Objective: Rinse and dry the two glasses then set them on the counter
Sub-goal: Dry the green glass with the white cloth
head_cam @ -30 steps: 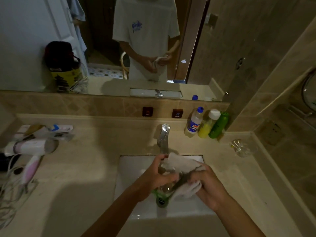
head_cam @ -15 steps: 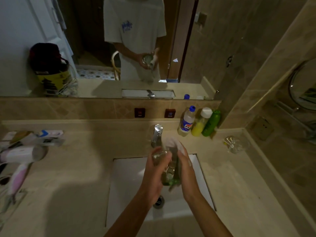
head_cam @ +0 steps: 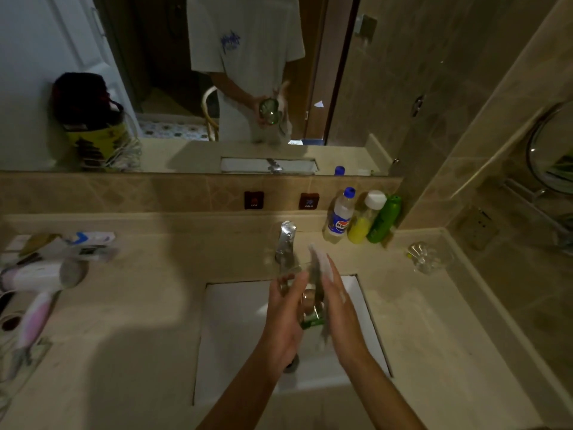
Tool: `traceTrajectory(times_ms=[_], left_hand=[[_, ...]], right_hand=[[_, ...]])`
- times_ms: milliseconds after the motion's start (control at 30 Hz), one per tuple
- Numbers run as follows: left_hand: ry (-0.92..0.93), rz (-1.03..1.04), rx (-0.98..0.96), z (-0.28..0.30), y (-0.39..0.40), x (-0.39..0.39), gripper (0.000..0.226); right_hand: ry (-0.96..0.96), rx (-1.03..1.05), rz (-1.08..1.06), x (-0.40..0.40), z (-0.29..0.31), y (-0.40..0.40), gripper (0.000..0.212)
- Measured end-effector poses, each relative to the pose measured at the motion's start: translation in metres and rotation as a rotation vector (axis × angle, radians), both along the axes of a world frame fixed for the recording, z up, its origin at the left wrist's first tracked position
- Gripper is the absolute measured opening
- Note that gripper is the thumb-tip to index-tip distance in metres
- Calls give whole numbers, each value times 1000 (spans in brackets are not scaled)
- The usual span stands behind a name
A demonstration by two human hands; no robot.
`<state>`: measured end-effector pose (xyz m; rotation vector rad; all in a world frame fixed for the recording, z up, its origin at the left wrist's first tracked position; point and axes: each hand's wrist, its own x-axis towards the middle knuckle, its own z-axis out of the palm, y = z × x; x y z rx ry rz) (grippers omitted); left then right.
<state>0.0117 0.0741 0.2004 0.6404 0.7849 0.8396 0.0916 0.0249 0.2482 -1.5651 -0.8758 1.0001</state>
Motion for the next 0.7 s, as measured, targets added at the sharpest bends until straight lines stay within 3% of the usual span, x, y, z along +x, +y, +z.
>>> traceTrajectory(times_ms=[133, 233, 367, 467, 567, 700], left_hand=[[85, -97, 61, -3, 2, -3, 55], [107, -142, -39, -4, 3, 0, 72], [129, -34, -160, -10, 5, 3, 93], [73, -32, -153, -17, 14, 1, 75], [77, -83, -129, -19, 11, 7, 36], [133, -171, -23, -10, -5, 16, 59]], right_hand=[[207, -20, -28, 19, 1, 6, 41], [181, -62, -26, 11, -12, 4, 36], [44, -90, -18, -5, -30, -5, 63], [-48, -46, 24, -17, -39, -22, 67], [-73, -16, -2, -13, -42, -24, 61], [137, -31, -96, 20, -37, -7, 51]])
